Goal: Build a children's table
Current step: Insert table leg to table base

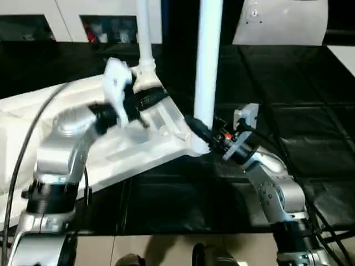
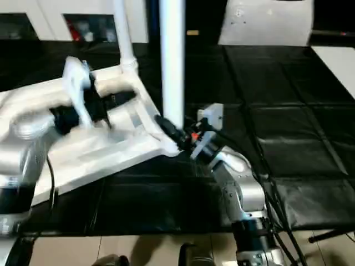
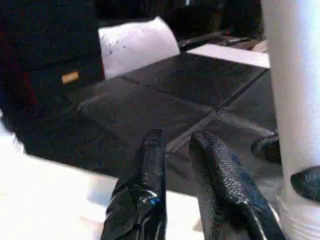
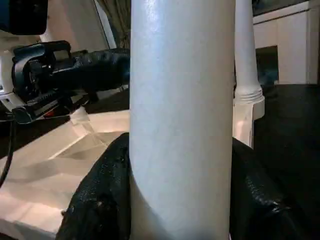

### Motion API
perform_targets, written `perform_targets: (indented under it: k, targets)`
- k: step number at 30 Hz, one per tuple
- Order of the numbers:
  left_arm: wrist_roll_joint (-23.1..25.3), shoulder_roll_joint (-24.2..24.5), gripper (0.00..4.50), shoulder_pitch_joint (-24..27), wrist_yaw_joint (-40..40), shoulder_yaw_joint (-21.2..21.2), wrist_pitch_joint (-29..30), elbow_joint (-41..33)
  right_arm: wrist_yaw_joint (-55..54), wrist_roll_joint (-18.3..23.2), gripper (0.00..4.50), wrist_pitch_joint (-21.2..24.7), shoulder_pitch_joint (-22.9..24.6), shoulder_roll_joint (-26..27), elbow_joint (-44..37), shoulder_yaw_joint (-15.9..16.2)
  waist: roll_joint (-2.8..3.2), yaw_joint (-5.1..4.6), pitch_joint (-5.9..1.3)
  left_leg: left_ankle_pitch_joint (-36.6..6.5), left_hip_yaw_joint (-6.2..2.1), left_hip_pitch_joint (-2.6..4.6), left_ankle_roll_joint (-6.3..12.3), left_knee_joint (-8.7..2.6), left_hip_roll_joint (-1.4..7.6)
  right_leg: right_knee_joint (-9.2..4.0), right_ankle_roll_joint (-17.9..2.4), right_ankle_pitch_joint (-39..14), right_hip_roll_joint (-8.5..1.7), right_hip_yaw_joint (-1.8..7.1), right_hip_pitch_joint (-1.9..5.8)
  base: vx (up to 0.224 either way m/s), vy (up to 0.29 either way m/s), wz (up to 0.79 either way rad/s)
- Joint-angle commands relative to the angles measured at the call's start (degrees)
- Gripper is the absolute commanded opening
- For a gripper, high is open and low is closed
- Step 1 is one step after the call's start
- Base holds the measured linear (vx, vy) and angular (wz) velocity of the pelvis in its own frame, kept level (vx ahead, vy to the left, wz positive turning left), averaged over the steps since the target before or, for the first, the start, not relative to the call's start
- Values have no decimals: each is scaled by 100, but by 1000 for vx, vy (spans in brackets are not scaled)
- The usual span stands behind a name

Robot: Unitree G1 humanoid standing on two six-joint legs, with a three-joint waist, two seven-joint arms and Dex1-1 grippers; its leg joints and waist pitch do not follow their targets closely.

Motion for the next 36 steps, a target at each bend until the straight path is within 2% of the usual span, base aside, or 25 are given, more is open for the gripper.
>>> perform_targets:
  k: [1, 3, 4, 5, 6, 7, 8, 9, 10, 11, 13, 15, 17, 19, 20, 25, 28, 30, 31, 32, 35, 36]
  targets:
    - [44, 0, 97, -11, 26, 25, 59, 13, 26, -20, 191, 13, 4, -24, -118, 5, 26, 53, -451, 311, -2, -55, 629, -302, 184, -263, -1522, 29, -399, 296, 511, 0, 0, 0]
    - [278, -41, 97, -198, 303, 4, 114, 198, 19, -54, 191, 34, 19, -40, -173, 55, 24, 58, -460, 392, -3, -51, 681, -292, 188, -245, -1558, 175, -393, 291, 507, 0, 0, 0]
    - [358, -407, 97, -736, 591, -118, 169, 420, -65, -218, 191, 21, 1, -43, -155, 161, 33, 51, -487, 446, 4, -50, 718, -271, 172, -252, -1567, 218, -377, 285, 518, 0, 0, 0]
    - [231, -911, 97, -1403, 676, -354, 199, 437, -187, -464, 191, 9, -40, -82, -99, 286, 62, 157, -522, 700, -9, 10, 790, -223, 203, -189, -1762, 613, -407, 282, 472, 0, 0, 0]
    - [80, -1030, 97, -1518, 587, -448, 321, 272, -227, -538, 191, 3, -53, -106, -77, 307, 62, 157, -522, 700, -9, 10, 790, -223, 203, -189, -1762, 613, -407, 282, 472, 0, 0, 0]
    - [-7, -1051, 97, -1523, 511, -494, 404, 151, -241, -563, 191, 1, -60, -123, -66, 306, 46, 227, -519, 722, -12, -4, 812, -210, 214, -183, -1846, 671, -429, 276, 469, 0, 0, 0]
    - [-79, -1070, 97, -1532, 457, -566, 474, 32, -254, -570, 191, 13, -66, -134, -66, 301, 4, 249, -496, 555, -16, -75, 819, -226, 205, -185, -1869, 520, -469, 280, 522, 0, 0, 0]
    - [-79, -1070, 97, -1532, 457, -566, 474, 32, -254, -570, 191, 13, -66, -134, -66, 301, -26, 244, -485, 441, -35, -113, 777, -245, 204, -197, -1805, 302, -472, 264, 558, 0, 0, 0]
    - [-167, -1120, 97, -1555, 409, -702, 659, -104, -275, -574, 191, 30, -72, -155, -80, 308, -38, 262, -475, 289, -15, -108, 715, -239, 183, -241, -1686, -51, -486, 281, 570, 0, 0, 0]
    - [-160, -1134, 97, -1565, 412, -770, 719, -133, -284, -579, 191, 34, -73, -168, -91, 320, -36, 232, -475, 202, -7, -111, 633, -235, 148, -279, -1495, -379, -446, 285, 572, 0, 0, 0]
    - [-60, -1166, 97, -1548, 316, -1005, 698, -209, -311, -597, 191, 55, -102, -165, -114, 345, -24, 202, -480, 119, -9, -110, 601, -236, 136, -318, -1357, -605, -424, 279, 565, 0, 0, 0]
    - [-71, -1192, 97, -1538, 269, -1044, 703, -247, -317, -605, 191, 69, -107, -156, -123, 345, -16, 201, -487, 53, -3, -97, 560, -236, 137, -340, -1286, -758, -412, 276, 547, 0, 0, 0]
    - [-213, -1216, 97, -1494, 2, -1094, 703, -419, -349, -639, 191, 74, -116, -153, -111, 341, -20, 205, -486, 45, 1, -90, 549, -242, 148, -348, -1274, -783, -405, 271, 528, 0, 0, 0]
    - [-405, -1130, 97, -1401, -255, -1200, 760, -658, -381, -676, 191, 62, -138, -155, -74, 332, -21, 197, -492, 104, -18, -122, 526, -245, 153, -316, -1284, -680, -413, 261, 552, 0, 0, 0]
    - [-399, -1103, 97, -1383, -241, -1217, 751, -681, -391, -680, 191, 61, -146, -158, -66, 328, -11, 201, -497, 103, -20, -103, 521, -246, 160, -310, -1291, -657, -409, 258, 541, 0, 0, 0]
    - [-266, -973, 97, -1250, 113, -920, 488, -584, -520, -673, 191, 89, -213, -210, -24, 238, 3, 200, -518, 296, -21, -100, 609, -226, 160, -262, -1399, -188, -391, 255, 537, 0, 0, 0]
    - [-225, -910, 97, -1153, 141, -764, 458, -574, -588, -645, 191, 106, -217, -192, -16, 158, 0, 201, -517, 322, -21, -107, 640, -224, 154, -257, -1409, -146, -398, 255, 542, 0, 0, 0]
    - [0, -728, 114, -1036, 400, -609, 356, -400, -702, -606, 191, 151, -233, -183, -6, 44, 3, 201, -517, 291, -24, -108, 628, -223, 153, -258, -1399, -192, -399, 253, 547, 0, 0, 0]
    - [115, -601, 114, -958, 517, -543, 308, -305, -789, -605, 191, 185, -239, -187, -3, -17, 24, 177, -508, 244, -23, -105, 582, -225, 140, -271, -1309, -287, -379, 248, 544, 0, 0, 0]
    - [211, -453, 124, -852, 577, -507, 276, -234, -850, -597, 191, 222, -241, -200, -6, -70, 17, 163, -505, 235, -21, -109, 562, -227, 134, -277, -1279, -313, -373, 250, 547, 0, 0, 0]
    - [338, -113, 146, -515, 462, -562, 270, -261, -1021, -642, 191, 286, -249, -244, -2, -167, 43, 149, -506, 198, -22, -82, 457, -240, 139, -276, -1226, -415, -364, 250, 529, 0, 0, 0]
    - [332, -33, 158, -328, 420, -580, 367, -334, -1068, -658, 191, 319, -246, -271, 1, -195, 51, 157, -507, 212, -21, -69, 446, -243, 156, -259, -1267, -357, -372, 254, 514, 0, 0, 0]
